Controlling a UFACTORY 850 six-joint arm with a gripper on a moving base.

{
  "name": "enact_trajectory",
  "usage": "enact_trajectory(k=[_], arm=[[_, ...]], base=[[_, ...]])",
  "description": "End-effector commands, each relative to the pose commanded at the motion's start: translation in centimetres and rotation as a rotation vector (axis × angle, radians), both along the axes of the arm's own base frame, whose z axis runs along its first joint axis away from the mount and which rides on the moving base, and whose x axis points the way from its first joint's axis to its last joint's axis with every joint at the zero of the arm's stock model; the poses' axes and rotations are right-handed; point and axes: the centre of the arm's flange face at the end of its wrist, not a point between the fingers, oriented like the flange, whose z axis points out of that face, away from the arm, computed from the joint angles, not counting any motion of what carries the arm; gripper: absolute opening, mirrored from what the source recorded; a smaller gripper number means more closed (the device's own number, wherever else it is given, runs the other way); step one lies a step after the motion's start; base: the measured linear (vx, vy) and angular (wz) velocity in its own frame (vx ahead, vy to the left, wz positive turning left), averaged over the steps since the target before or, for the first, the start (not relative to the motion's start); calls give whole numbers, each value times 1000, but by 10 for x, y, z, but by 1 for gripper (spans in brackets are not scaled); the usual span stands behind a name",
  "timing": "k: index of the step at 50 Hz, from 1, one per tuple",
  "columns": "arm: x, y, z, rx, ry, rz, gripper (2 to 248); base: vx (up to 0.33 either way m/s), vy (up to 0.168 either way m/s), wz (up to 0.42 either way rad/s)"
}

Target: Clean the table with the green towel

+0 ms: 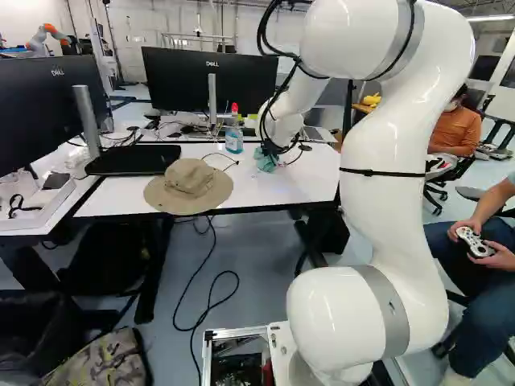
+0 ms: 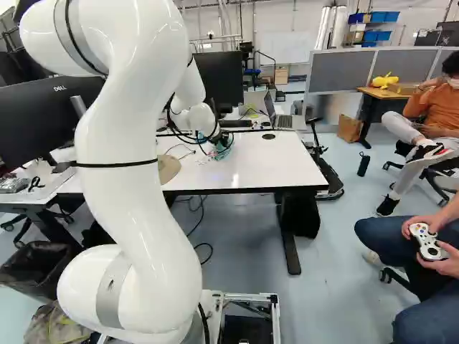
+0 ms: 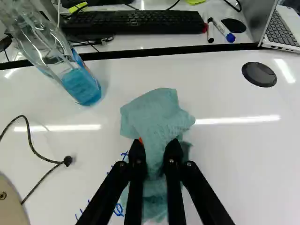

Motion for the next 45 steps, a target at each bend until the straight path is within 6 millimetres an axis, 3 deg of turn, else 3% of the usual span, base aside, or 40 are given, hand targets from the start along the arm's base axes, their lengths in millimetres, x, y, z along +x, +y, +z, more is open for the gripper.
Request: enact_trajectory(k=[45], arm=[[-2,0,-5,1,40,0,50]], base=[[0,0,0]])
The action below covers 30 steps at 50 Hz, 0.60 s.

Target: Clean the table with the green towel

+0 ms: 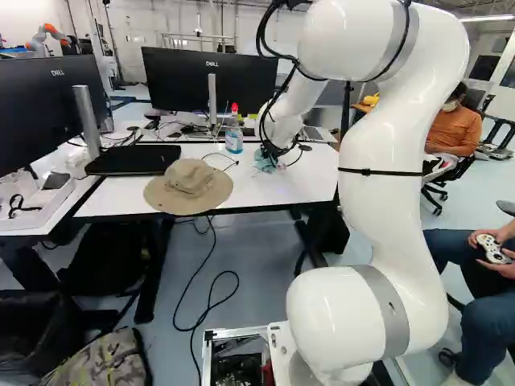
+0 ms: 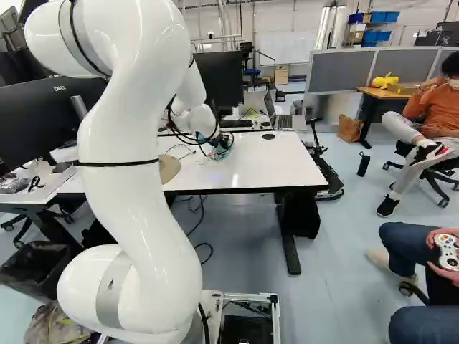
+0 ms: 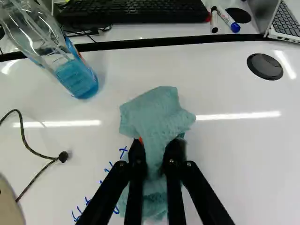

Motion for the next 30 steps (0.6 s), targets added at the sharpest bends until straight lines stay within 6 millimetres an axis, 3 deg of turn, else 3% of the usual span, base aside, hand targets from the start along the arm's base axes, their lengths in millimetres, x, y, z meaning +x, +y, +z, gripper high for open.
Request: enact_trajectory(k=[30], arm=[[-1,0,-1,0,9,0,50]], base=[[0,0,0]])
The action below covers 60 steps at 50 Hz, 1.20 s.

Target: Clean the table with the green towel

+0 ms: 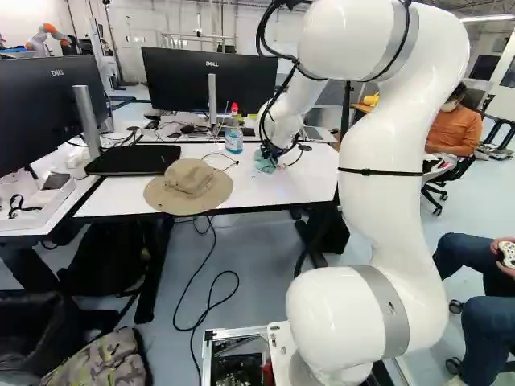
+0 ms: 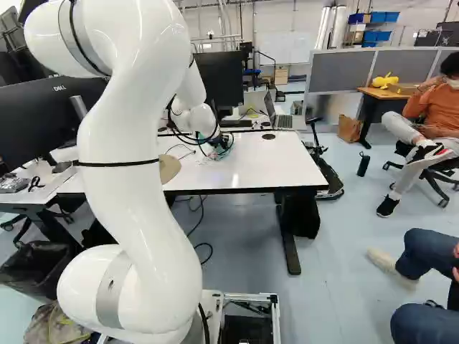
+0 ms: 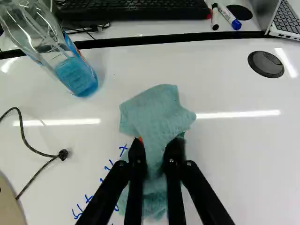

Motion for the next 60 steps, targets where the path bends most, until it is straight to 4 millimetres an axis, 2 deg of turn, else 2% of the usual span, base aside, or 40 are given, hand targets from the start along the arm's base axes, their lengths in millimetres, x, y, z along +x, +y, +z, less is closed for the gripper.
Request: enact_trajectory(k=[16,28,38,60], arm=[[4,0,0,0,-3,0,50],[21,4,-2,0,-14,6,50],[30,17,-3,0,-22,27,50],[23,54,-2,1,-18,86,50]], base=[[0,0,0],[0,0,0],[0,0,0],[0,0,0]])
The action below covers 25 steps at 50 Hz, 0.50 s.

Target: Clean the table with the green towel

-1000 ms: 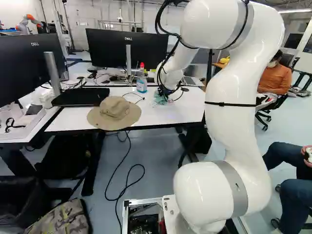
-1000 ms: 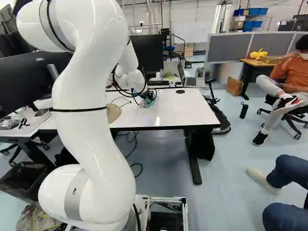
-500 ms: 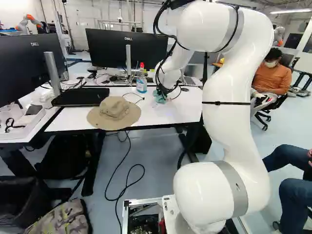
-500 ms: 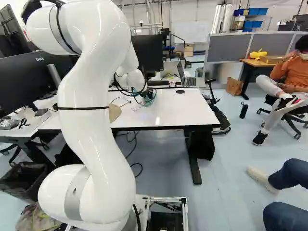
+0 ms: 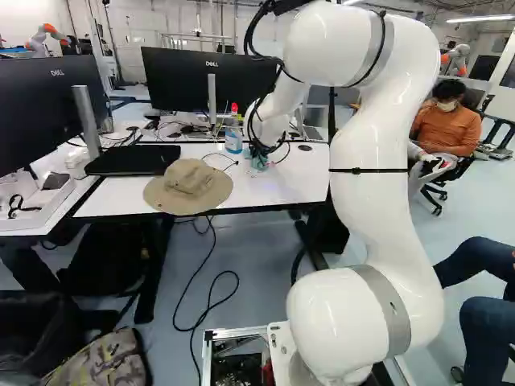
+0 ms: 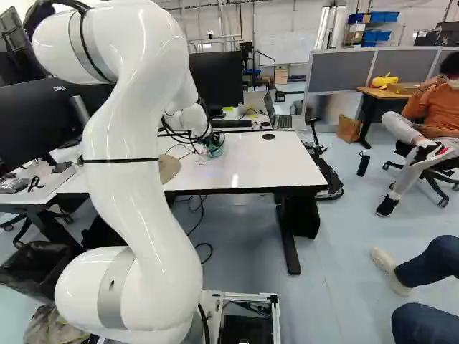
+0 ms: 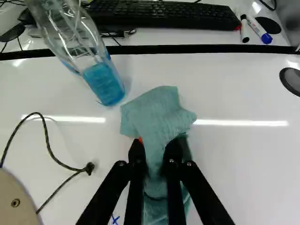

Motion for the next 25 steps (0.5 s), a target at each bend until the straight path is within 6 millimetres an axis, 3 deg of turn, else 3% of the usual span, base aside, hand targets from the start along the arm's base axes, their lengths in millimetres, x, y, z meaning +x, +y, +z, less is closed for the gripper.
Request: enact_trajectory(k=[25], arm=[[-41,11,3,-2,27,24,50]], base=[[0,0,0]])
